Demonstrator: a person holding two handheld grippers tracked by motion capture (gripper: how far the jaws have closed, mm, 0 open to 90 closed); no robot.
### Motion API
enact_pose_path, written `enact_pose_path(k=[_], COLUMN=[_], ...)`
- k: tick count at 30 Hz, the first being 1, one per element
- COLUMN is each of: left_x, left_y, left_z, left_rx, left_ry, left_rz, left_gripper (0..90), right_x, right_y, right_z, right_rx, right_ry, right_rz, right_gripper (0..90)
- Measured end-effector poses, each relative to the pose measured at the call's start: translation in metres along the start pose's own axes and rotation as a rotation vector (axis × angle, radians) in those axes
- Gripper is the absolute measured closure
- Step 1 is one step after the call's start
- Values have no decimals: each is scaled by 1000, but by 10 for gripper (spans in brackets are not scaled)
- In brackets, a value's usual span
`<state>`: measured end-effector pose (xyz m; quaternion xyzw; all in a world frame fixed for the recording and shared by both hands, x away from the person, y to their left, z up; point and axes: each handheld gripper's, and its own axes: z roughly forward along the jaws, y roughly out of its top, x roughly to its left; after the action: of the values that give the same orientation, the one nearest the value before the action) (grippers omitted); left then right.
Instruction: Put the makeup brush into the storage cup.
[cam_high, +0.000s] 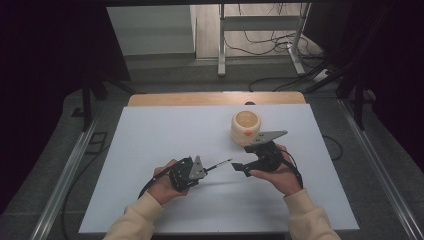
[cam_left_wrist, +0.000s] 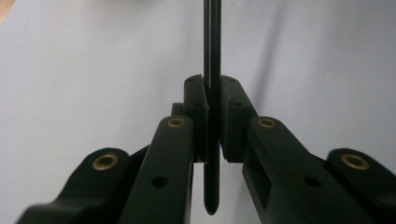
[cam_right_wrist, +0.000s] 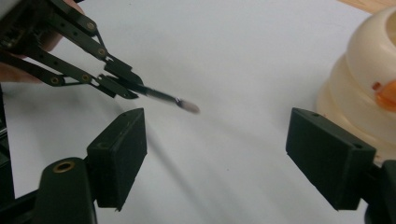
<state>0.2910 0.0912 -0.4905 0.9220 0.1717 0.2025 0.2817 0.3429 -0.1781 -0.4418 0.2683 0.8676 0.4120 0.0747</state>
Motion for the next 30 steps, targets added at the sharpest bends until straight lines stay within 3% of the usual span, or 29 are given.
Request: enact_pose_path(k=[9,18,30], left_x=[1,4,7], left_y=[-5,-11,-15], left_z=[-7,-12,-18], left_rx=[-21,-49,-85], left_ry=[12,-9,-11], left_rz=[-38,-86,-128], left_gripper=[831,831,831], right_x=[-4,-13,-17], right_y=[-19,-40,-60], right_z=[-12,-21,-27], right_rx=[-10,-17,-6], right_ry=[-55,-101,-129], right_rz=[37,85,120], right_gripper=[167,156,143])
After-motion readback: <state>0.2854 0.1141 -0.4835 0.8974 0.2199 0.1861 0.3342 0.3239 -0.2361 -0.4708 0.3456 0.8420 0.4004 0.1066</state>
